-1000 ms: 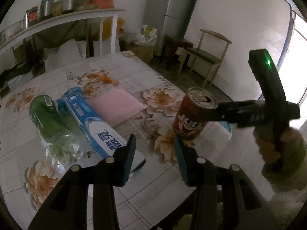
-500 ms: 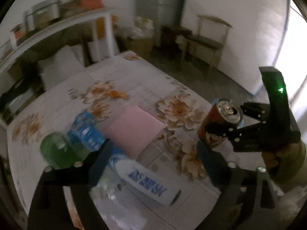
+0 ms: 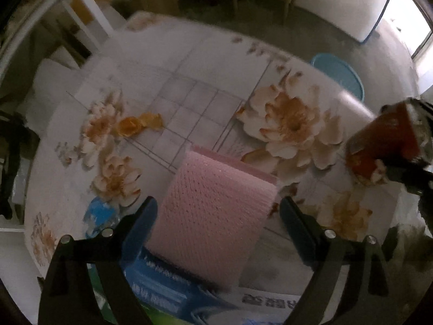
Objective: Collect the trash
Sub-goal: 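Grasp the pink sponge with the left gripper and lift it, then carry the pink sponge and red can toward the blue wastebasket with both grippers, then open both grippers over the wastebasket, dropping sponge and can in, then move both open grippers back over the table toward the remaining trash, then grasp the blue plastic bag with the left gripper while the right grasps the orange peel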
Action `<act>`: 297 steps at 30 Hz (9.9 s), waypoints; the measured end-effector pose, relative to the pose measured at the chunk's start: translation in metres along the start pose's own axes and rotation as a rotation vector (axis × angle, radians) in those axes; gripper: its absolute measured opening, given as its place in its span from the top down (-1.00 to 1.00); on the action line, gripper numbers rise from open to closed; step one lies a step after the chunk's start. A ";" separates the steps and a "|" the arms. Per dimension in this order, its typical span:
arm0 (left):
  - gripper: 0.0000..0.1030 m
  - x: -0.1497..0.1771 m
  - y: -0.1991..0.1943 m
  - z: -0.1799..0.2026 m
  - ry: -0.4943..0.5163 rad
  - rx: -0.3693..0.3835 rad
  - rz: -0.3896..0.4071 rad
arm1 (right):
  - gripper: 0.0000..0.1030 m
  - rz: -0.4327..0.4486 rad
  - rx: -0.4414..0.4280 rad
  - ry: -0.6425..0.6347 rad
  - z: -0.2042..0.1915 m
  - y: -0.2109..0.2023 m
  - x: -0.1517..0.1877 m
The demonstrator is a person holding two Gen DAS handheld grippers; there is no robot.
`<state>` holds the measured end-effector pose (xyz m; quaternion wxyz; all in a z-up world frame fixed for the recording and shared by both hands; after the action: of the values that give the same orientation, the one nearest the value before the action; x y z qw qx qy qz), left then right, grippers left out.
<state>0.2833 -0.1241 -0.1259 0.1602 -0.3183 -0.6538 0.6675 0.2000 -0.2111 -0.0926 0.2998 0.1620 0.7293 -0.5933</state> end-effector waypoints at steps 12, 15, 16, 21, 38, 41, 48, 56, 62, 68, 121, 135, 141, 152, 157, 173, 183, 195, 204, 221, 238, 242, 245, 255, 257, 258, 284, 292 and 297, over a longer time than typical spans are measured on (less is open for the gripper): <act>-0.66 -0.022 0.013 0.012 -0.174 0.054 -0.008 | -0.27 0.006 -0.003 0.016 0.008 -0.003 0.001; -0.68 -0.030 0.010 0.009 -0.339 0.142 0.009 | -0.27 0.006 0.004 0.018 0.008 -0.002 0.000; -0.70 -0.031 0.008 0.008 -0.402 0.199 0.010 | -0.27 0.006 0.003 0.019 0.009 -0.003 0.001; -0.82 -0.030 -0.007 -0.001 -0.518 0.287 0.051 | -0.27 0.006 -0.002 0.022 0.010 -0.005 0.003; -0.85 -0.009 -0.003 0.045 -0.108 0.049 0.074 | -0.28 0.001 -0.005 0.022 0.008 -0.008 0.005; -0.85 -0.010 0.003 0.043 -0.114 0.031 0.062 | -0.28 -0.003 -0.004 0.016 0.007 -0.008 0.005; -0.63 -0.006 0.017 0.036 -0.149 0.013 0.039 | -0.28 -0.005 -0.007 0.019 0.008 -0.008 0.005; -0.53 -0.006 0.015 0.035 -0.142 -0.016 0.065 | -0.33 -0.020 -0.006 0.015 0.007 -0.007 0.007; -0.52 -0.003 0.000 0.041 -0.135 -0.032 0.115 | -0.36 -0.026 -0.002 0.018 0.009 -0.008 0.011; -0.52 0.002 -0.011 0.046 -0.132 -0.053 0.148 | -0.36 -0.026 0.003 0.016 0.011 -0.009 0.011; -0.52 -0.015 -0.087 0.102 0.031 -0.203 0.358 | -0.31 0.084 0.059 0.107 0.046 -0.045 0.019; -0.52 -0.061 -0.089 0.177 0.096 -0.090 0.368 | -0.31 0.135 0.187 0.272 0.124 -0.089 0.053; -0.52 -0.102 -0.078 0.230 0.054 0.129 0.305 | -0.31 0.124 0.289 0.524 0.203 -0.122 0.103; -0.57 -0.178 -0.034 0.351 0.046 0.406 0.118 | -0.33 0.085 0.366 0.769 0.307 -0.118 0.153; -0.84 -0.208 -0.021 0.384 0.009 0.419 0.105 | -0.62 0.058 0.395 0.813 0.350 -0.082 0.158; -0.85 -0.137 -0.037 0.343 0.055 0.434 0.132 | -0.62 0.086 0.329 0.866 0.313 -0.103 0.193; -0.85 -0.082 -0.068 0.281 -0.044 0.487 0.206 | -0.62 0.101 0.255 0.759 0.266 -0.112 0.164; -0.85 0.002 -0.112 0.142 -0.214 0.315 0.445 | -0.62 0.114 0.029 0.464 0.168 -0.071 0.048; -0.85 0.085 -0.116 0.026 -0.442 0.142 0.526 | -0.50 0.059 -0.156 0.201 0.069 -0.007 -0.045; -0.60 0.031 -0.065 -0.137 -0.514 0.143 0.171 | -0.03 -0.088 -0.238 -0.115 -0.054 0.122 -0.144; 0.21 0.011 0.024 -0.152 -0.440 0.067 -0.179 | 0.96 -0.207 -0.125 -0.292 -0.059 0.186 -0.137; 0.42 -0.006 0.023 -0.153 -0.441 0.073 -0.153 | 1.00 -0.208 -0.137 -0.251 -0.048 0.182 -0.135; 0.47 -0.018 0.015 -0.152 -0.447 0.061 -0.099 | 1.00 -0.207 -0.138 -0.211 -0.036 0.174 -0.129; 0.50 -0.050 -0.067 -0.090 -0.360 0.080 0.204 | 1.00 -0.160 -0.141 -0.024 0.015 0.107 -0.088; 0.50 -0.045 -0.080 -0.068 -0.335 0.125 0.251 | 1.00 -0.148 -0.138 0.007 0.023 0.089 -0.074; 0.50 -0.041 -0.084 -0.056 -0.329 0.147 0.268 | 1.00 -0.146 -0.136 0.014 0.025 0.084 -0.070; 0.48 0.041 -0.008 0.062 -0.385 0.131 0.177 | 0.38 -0.232 -0.198 -0.344 -0.035 0.176 -0.129; 0.48 0.045 -0.005 0.055 -0.418 0.147 0.169 | 1.00 -0.211 -0.203 -0.279 -0.024 0.164 -0.124; 0.46 0.049 -0.003 0.043 -0.451 0.165 0.171 | 1.00 -0.172 -0.204 -0.152 0.007 0.134 -0.111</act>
<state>0.2190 -0.1258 -0.1358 -0.0215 -0.2013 -0.5868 0.7840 0.3668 -0.1723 -0.1266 0.3170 0.0223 0.7721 -0.5503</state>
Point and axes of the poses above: each gripper's, at about its wrist camera, not at the fingertips, and y roughly the way its jaws point, z to its right, x to its underside, the point moved 7 cm from there along y, roughly the way its jaws point, and after that the axes turned 12 degrees about -y, right-handed, at the moved point
